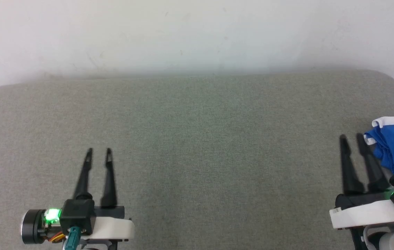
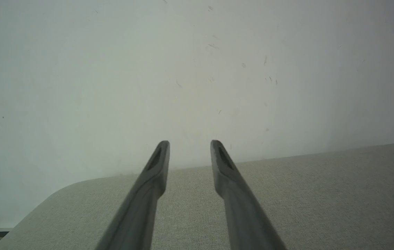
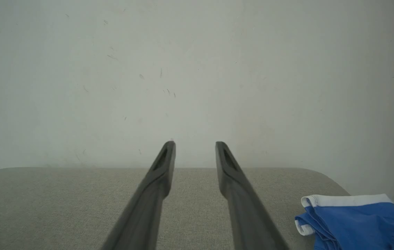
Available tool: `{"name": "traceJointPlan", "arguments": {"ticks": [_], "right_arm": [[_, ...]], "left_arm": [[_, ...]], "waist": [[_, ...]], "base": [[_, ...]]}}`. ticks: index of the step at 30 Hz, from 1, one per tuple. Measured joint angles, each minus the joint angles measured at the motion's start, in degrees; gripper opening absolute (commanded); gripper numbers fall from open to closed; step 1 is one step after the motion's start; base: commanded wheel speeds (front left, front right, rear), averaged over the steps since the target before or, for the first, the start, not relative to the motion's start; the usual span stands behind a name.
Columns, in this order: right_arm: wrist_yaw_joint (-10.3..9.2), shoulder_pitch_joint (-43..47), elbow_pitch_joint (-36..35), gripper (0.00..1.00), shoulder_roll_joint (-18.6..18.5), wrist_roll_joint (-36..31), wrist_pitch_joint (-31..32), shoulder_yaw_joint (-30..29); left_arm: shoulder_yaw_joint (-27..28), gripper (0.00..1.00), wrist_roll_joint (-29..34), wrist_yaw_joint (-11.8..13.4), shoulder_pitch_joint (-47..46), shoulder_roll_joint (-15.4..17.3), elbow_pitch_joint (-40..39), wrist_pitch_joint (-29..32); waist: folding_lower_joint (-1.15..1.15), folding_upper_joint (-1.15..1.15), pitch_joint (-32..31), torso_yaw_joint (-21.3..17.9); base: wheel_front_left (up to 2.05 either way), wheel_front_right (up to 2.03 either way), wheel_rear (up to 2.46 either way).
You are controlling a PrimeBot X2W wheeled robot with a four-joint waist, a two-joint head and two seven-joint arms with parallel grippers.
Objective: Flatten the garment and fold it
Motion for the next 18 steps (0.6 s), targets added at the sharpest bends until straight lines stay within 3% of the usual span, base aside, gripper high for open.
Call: {"name": "traceJointPlan", "arguments": {"ticks": [18], "right_arm": [[0.0, -0.01, 0.11, 0.0, 0.01, -0.66, 1.6, 0.24]], "left_arm": [[0.59, 0.0, 0.0, -1.02, -0.02, -0.43, 0.42, 1.6]], "waist": [[0.01, 0.0, -0.22, -0.03]], "base": [[0.0, 0.0, 0.0]]}}
